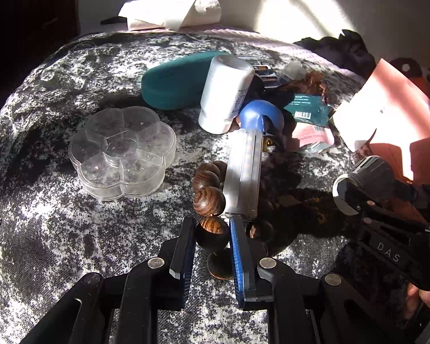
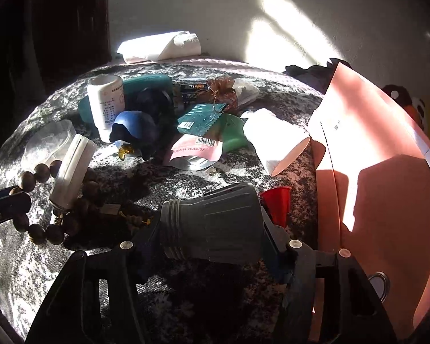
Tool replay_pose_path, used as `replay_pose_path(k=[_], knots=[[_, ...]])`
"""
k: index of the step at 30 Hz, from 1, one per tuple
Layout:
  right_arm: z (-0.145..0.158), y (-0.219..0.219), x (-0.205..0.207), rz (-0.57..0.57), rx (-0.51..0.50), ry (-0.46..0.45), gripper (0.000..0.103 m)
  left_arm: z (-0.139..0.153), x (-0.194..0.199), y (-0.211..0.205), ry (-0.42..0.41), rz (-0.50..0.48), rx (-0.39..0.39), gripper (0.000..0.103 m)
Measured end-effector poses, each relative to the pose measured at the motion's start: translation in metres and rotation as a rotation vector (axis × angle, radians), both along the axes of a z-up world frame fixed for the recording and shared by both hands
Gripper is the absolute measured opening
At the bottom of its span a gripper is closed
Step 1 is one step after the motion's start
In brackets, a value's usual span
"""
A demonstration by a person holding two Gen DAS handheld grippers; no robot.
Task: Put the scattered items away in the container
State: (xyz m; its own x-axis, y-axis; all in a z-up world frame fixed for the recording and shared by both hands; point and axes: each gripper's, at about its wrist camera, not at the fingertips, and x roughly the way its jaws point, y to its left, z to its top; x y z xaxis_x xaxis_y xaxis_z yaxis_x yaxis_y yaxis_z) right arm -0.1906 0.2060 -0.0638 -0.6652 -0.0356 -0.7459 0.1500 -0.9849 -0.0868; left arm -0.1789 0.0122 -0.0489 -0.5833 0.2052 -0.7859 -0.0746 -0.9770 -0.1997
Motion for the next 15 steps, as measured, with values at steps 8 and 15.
replay_pose_path(k=[8,15], knots=[[0.020,-0.006,0.013,0.018,-0.034,0.017,0.062,0.017,0.017,0.001,0.035,-0.022,0.004,0.017],[0.043,-0.011,0.035,0.040,-0.049,0.063,0.062,0.044,0.033,-0.001,0.079,-0.042,0.048,0.017]])
